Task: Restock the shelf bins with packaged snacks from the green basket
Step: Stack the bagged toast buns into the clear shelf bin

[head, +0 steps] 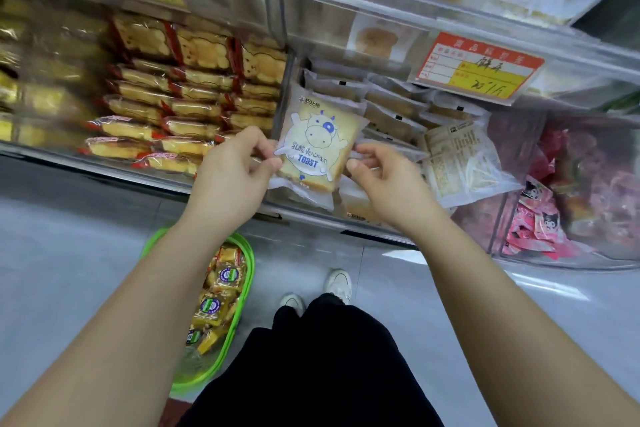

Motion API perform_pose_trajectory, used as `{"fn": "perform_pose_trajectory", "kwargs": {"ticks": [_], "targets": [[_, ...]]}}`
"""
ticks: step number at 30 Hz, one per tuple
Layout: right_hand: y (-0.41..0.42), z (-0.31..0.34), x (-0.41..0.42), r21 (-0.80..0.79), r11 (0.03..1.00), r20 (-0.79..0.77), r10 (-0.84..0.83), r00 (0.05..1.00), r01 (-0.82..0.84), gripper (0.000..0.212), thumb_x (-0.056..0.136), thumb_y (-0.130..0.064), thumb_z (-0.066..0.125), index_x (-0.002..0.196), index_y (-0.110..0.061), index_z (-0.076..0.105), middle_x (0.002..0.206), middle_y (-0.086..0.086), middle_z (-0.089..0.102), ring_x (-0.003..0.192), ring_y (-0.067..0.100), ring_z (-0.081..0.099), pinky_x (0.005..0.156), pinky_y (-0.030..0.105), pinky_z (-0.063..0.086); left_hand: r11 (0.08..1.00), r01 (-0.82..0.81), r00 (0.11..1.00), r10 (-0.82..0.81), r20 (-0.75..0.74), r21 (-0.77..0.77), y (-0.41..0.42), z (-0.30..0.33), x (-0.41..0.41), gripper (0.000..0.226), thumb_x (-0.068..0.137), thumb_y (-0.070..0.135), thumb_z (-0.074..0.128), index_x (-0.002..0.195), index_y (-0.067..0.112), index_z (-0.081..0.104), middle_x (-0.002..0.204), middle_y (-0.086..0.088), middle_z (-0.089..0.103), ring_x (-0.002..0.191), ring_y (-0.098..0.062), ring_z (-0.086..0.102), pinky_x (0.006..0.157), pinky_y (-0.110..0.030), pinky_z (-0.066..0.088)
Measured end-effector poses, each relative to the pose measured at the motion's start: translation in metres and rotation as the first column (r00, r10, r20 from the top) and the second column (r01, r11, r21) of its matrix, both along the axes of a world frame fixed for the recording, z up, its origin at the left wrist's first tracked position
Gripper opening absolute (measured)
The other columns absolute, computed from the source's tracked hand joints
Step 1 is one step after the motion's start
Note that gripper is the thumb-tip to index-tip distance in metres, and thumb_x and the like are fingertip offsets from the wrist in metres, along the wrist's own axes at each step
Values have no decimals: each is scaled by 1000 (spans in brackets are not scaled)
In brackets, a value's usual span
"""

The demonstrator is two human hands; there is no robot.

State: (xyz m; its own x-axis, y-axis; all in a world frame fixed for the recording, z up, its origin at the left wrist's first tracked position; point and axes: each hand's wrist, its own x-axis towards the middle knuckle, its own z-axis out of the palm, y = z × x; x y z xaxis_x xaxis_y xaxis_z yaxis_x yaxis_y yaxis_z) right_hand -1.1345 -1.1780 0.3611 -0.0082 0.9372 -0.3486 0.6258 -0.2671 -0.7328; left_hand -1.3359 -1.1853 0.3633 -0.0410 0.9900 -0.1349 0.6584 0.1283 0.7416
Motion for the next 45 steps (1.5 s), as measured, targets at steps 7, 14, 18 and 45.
{"fn": "perform_pose_trajectory", "kwargs": {"ticks": [7,14,18,45], "targets": [[20,-3,-17,-22,885,486,416,769,-465,44,78,-45,65,114,-19,61,102,3,63,94,20,58,73,30,46,985,-143,932,101,349,98,-13,-7,-28,22,80,26,58,69,42,50,104,15,65,83,-10,63,77,-29,50],[40,-9,-25,-4,884,721,326,611,-468,3,77,-13,59,77,-11,62,75,10,58,71,31,58,59,28,34,985,42,945,-94,313,169,-17,-19,-13,28,85,2,59,74,27,52,117,10,62,104,-7,61,81,-21,52],[56,-20,-9,-65,959,613,258,747,-277,27,76,-7,56,54,-15,43,56,-1,42,55,23,44,45,21,25,895,351,935,-323,-145,274,-11,-21,-4,18,73,-8,65,73,7,55,104,-1,65,95,-19,55,82,-23,42],[-20,-25,24,121,894,362,364,858,-431,20,84,-31,64,102,-22,67,108,-4,66,105,22,55,84,33,43,778,629,711,-580,-397,-10,22,-15,5,46,77,27,71,121,21,58,113,1,64,108,-21,50,92,-35,34]]}}
